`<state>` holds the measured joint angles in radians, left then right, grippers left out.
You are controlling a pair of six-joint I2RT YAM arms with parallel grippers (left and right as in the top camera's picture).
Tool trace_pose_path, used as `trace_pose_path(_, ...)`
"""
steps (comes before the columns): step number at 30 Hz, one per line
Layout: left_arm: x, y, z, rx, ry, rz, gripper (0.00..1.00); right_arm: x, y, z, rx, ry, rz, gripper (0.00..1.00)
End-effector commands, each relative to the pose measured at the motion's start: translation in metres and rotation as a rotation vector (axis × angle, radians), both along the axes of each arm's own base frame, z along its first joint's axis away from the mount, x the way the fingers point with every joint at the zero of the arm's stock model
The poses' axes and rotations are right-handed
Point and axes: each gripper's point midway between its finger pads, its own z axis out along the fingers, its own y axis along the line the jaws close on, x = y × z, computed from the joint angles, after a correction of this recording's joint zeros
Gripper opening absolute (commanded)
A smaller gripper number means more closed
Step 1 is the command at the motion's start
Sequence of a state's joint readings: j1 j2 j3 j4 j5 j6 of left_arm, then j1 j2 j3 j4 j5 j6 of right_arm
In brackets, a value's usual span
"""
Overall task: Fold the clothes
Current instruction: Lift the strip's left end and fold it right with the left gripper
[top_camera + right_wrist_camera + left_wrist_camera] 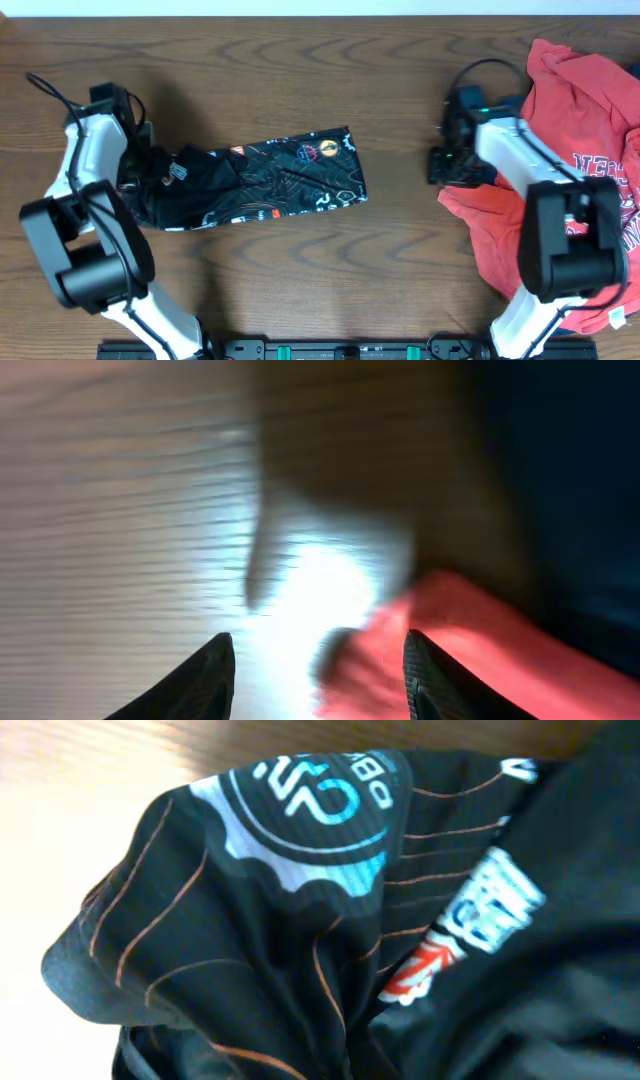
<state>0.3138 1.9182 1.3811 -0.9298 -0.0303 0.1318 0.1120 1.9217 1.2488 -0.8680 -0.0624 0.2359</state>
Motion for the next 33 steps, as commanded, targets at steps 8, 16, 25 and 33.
trace_pose_path(8, 0.016, -0.117, 0.109, -0.152, -0.264, -0.007, 0.06, -0.012, -0.055, 0.021, -0.038, 0.021, -0.086, 0.52)
trace_pose_path(16, 0.016, -0.217, 0.095, -0.207, -0.235, -0.124, 0.06, -0.018, -0.049, 0.021, -0.038, 0.043, -0.062, 0.52)
trace_pose_path(25, 0.022, -0.294, 0.046, -0.229, -0.192, -0.264, 0.06, -0.019, -0.044, 0.021, -0.038, 0.048, -0.045, 0.52)
trace_pose_path(33, 0.023, -0.339, 0.031, -0.254, -0.223, -0.353, 0.07, -0.019, -0.042, 0.021, -0.025, 0.048, -0.045, 0.52)
